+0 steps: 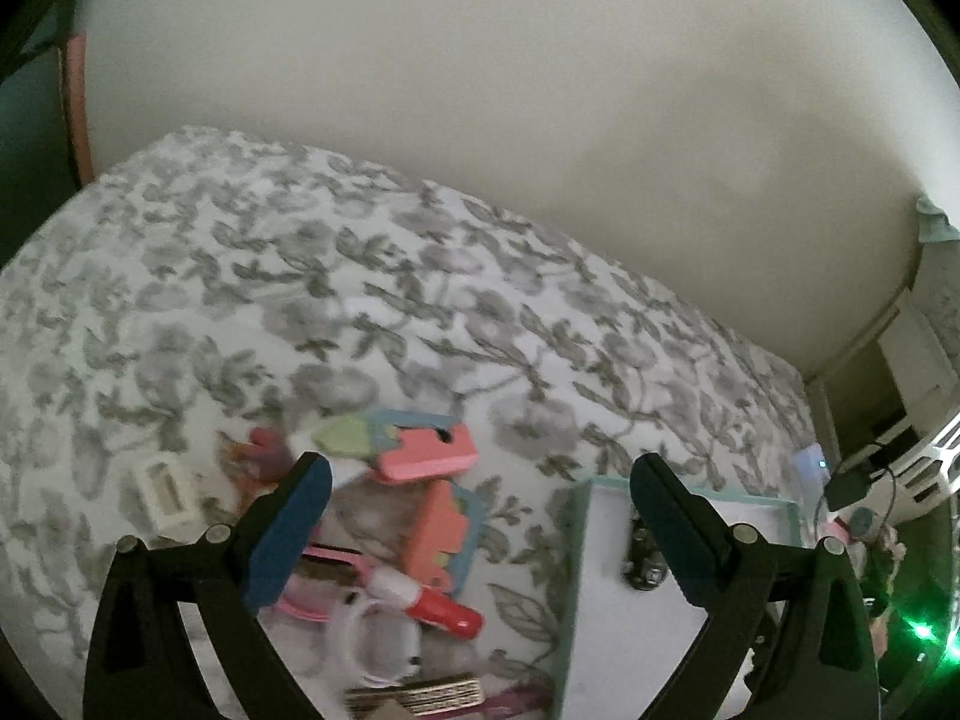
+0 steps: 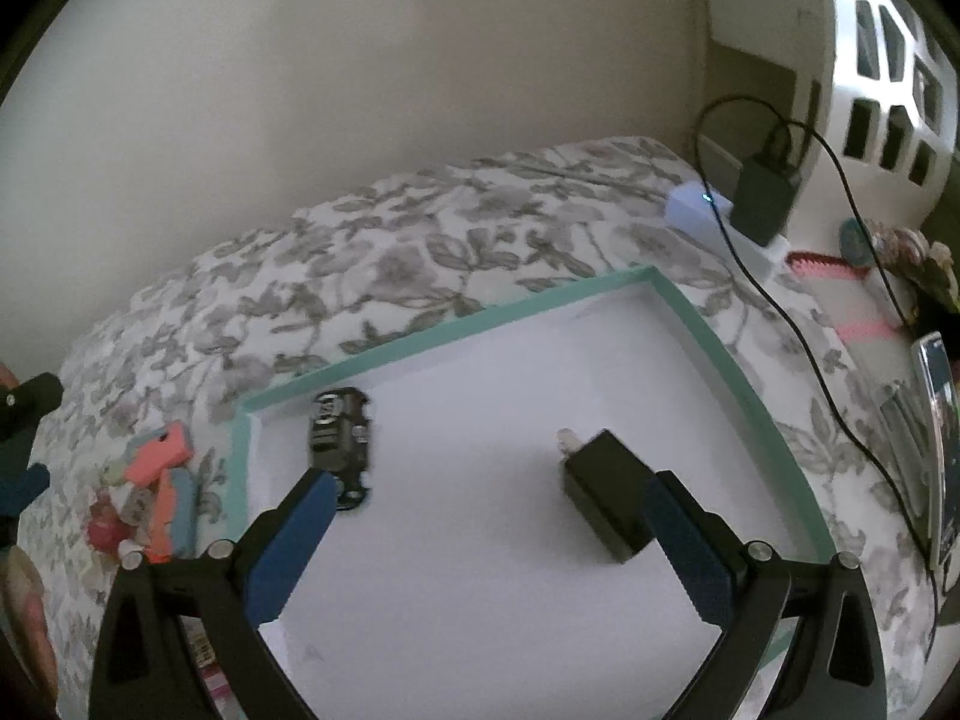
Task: Organize rigid objects
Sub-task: 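Withdraw both tools from the tray back toward the toy pile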
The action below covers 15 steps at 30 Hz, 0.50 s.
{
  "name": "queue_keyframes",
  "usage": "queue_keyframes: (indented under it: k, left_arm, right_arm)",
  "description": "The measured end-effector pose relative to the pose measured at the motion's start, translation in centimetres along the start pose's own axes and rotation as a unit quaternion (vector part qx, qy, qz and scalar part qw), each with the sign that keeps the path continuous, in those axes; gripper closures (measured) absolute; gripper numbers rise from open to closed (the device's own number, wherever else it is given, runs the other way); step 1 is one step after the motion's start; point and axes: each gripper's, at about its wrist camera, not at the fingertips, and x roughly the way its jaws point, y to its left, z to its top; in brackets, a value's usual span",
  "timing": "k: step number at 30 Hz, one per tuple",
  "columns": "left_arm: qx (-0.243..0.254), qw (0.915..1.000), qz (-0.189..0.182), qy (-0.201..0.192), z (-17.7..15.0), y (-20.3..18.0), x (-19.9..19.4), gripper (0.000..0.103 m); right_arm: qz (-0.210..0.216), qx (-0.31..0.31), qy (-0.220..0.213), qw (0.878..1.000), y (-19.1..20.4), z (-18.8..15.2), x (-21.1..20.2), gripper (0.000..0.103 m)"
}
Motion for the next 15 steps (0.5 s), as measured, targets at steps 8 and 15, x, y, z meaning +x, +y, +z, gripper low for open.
queue_keyframes:
  k: [8,15]
  left_arm:
    - [0.027,0.9983,0.052,0.002,0.6,2.0,-1.9,0.003]
    - [0.018,0.9965,0.077,0.028,-0.5,4.5,-2.2,0.003]
  right_arm:
    - [0.072,-0.058,0.015,0.996,5.5,-1.2,-0.9,0.000]
    - [0.096,-0.127,0.049,0.986,10.4,-3.6,-0.7,0.000]
